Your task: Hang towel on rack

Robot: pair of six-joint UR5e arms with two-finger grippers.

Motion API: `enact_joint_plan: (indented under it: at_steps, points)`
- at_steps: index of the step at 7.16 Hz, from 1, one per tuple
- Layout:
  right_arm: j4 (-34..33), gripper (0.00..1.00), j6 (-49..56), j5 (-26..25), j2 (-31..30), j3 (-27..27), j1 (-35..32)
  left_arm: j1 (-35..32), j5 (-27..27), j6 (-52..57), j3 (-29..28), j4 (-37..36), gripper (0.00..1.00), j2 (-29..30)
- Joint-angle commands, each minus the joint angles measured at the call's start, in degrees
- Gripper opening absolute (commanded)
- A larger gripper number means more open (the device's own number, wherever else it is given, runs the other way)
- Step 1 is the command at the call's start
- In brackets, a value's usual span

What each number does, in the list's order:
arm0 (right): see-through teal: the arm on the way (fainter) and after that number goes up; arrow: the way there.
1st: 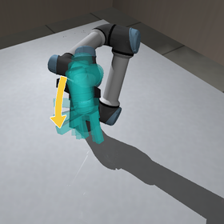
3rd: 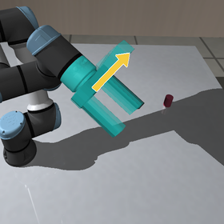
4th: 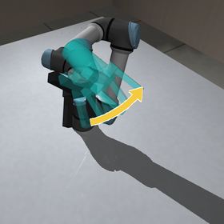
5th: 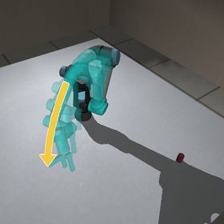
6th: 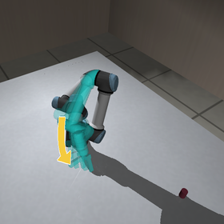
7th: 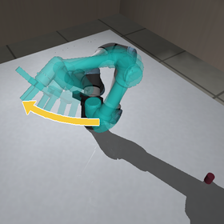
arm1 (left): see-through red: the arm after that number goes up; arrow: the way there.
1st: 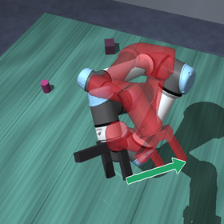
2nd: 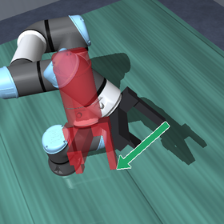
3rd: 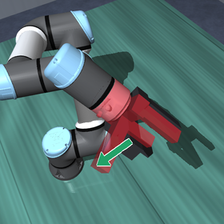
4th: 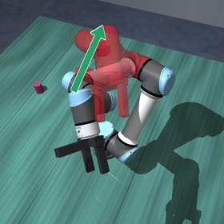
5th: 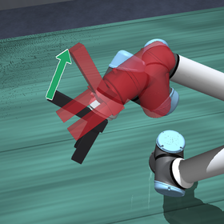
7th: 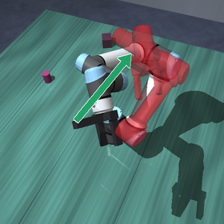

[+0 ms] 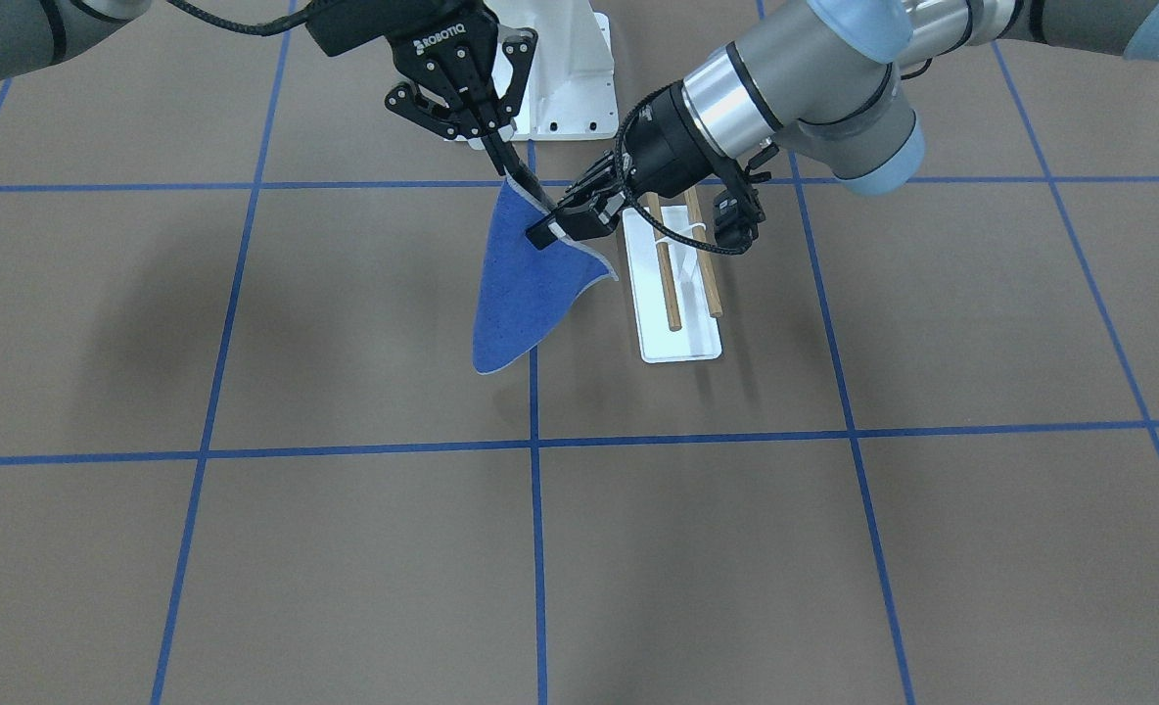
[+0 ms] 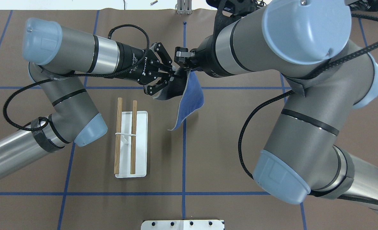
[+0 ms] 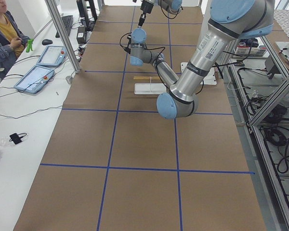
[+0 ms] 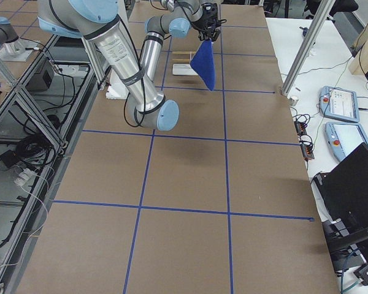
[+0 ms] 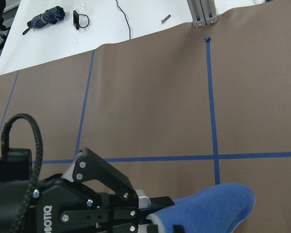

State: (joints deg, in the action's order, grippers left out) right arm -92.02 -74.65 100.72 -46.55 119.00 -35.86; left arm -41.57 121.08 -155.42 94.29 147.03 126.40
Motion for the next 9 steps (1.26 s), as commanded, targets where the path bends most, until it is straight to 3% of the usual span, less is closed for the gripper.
enact_joint_plan:
  at_steps: [1, 3, 5, 7, 8, 9]
  points:
    - [0.1, 1.0, 0.5, 0.0, -0.4, 0.4, 0.1, 0.0, 0.0, 2.6, 0.0, 0.6, 0.0, -0.3]
    - [0.0, 1.0, 0.6, 0.3, -3.6, 3.8, 0.1, 0.3, 0.4, 8.4, -0.1, 3.5, 0.0, -1.5]
    - [-0.1, 1.0, 0.6, 0.3, -9.8, 8.7, -0.2, 3.4, 0.7, 21.1, -0.2, 15.8, 0.0, -8.4]
    - [-0.2, 1.0, 0.7, 0.2, -11.0, 9.2, -0.9, 3.4, 7.1, 27.8, -0.5, 19.2, 0.0, -8.1]
    - [-0.1, 1.0, 0.7, 0.1, -11.8, 9.2, -0.9, 3.4, 9.1, 38.2, -1.1, 19.3, 0.0, -7.9]
    - [-0.1, 1.0, 1.3, 0.2, -12.1, 9.2, -1.0, 3.5, 9.1, 40.8, -1.3, 19.3, 0.0, -7.8]
